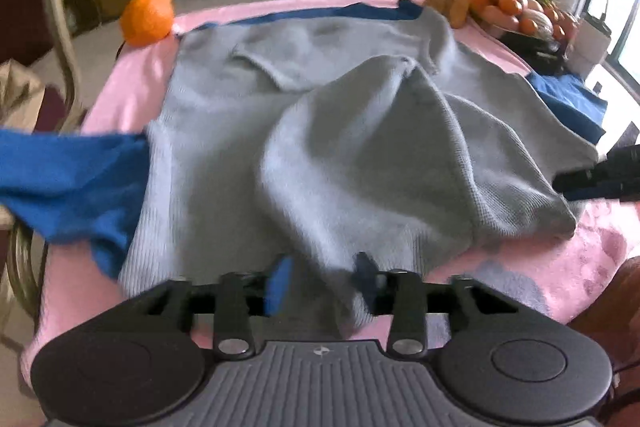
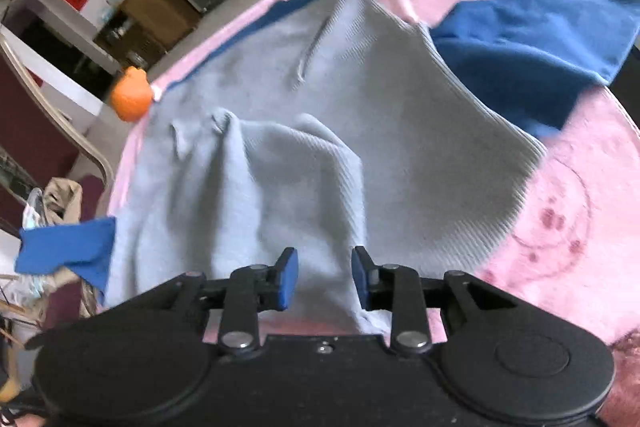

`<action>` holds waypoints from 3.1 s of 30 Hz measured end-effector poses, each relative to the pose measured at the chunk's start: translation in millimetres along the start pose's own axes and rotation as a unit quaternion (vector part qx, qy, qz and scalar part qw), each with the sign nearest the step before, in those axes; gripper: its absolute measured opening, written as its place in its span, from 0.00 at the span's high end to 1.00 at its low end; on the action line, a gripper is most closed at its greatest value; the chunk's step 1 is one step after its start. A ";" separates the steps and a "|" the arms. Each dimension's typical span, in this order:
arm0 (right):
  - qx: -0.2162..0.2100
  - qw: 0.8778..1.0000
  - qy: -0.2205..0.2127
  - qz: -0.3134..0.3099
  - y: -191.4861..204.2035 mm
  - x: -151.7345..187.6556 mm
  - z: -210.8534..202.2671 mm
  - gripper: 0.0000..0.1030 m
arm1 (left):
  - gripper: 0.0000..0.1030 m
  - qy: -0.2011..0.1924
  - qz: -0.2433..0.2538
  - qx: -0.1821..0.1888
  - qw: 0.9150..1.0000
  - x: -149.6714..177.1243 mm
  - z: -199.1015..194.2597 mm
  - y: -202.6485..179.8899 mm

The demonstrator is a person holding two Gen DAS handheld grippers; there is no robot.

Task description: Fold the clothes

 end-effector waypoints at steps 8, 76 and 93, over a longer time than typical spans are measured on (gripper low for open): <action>0.019 0.997 0.034 -0.073 1.3 30.0 20.7 0.97 | 0.90 0.046 0.086 -0.046 0.994 15.4 23.4 -16.4; -0.192 0.980 -0.043 -0.011 222.4 -2.5 -11.6 0.34 | 0.51 -0.240 -0.193 -0.199 0.930 -36.5 -171.3 366.6; -0.188 0.981 -0.044 -0.012 208.9 -7.9 -7.3 0.34 | 0.91 -0.190 -0.087 -0.229 0.951 -65.1 -164.2 336.1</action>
Point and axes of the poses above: each gripper's, at about its wrist camera, not at the fingertips, and z roughly the way its jaws point, y to its left, x to its underside, the point moved 10 cm from there along z, roughly the way its jaws point, and after that the axes turned 6 degrees about x, right-handed, at the moved point
